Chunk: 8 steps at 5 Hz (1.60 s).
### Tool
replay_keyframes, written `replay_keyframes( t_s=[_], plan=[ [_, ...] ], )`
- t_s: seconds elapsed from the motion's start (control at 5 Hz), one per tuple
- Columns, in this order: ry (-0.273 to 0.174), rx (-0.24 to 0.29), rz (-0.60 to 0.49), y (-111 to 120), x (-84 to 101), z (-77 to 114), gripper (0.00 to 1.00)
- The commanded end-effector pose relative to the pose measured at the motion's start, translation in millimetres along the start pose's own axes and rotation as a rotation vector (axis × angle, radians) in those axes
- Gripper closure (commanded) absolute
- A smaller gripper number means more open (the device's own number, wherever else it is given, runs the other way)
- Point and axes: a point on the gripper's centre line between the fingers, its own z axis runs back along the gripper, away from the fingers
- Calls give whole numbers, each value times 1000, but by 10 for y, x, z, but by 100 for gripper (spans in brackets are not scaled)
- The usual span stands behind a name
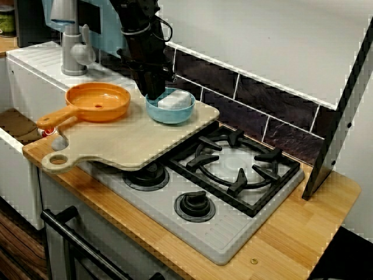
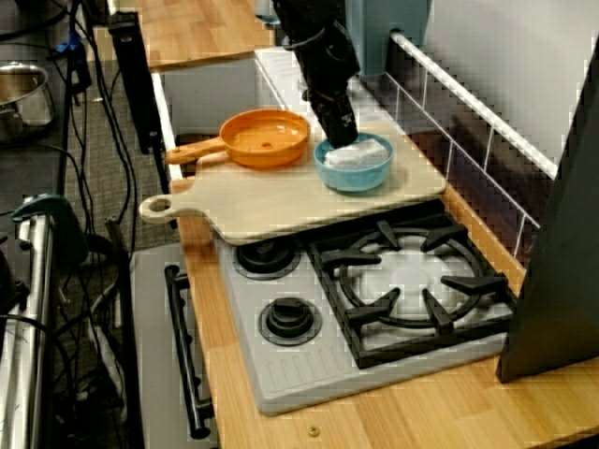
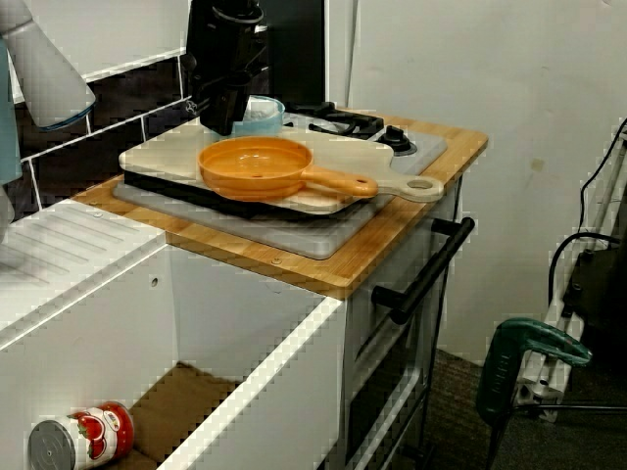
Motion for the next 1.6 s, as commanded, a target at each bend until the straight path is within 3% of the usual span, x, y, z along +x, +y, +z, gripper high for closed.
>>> replay_keyframes(
  t_s=[0.0, 0.8, 1.4],
  plan=[
    [-49, -8, -10, 24, 54, 178, 100],
    [-64, -116, 31, 54, 63, 581, 100],
    [-48, -118, 1, 278, -128, 758, 100]
  ],
)
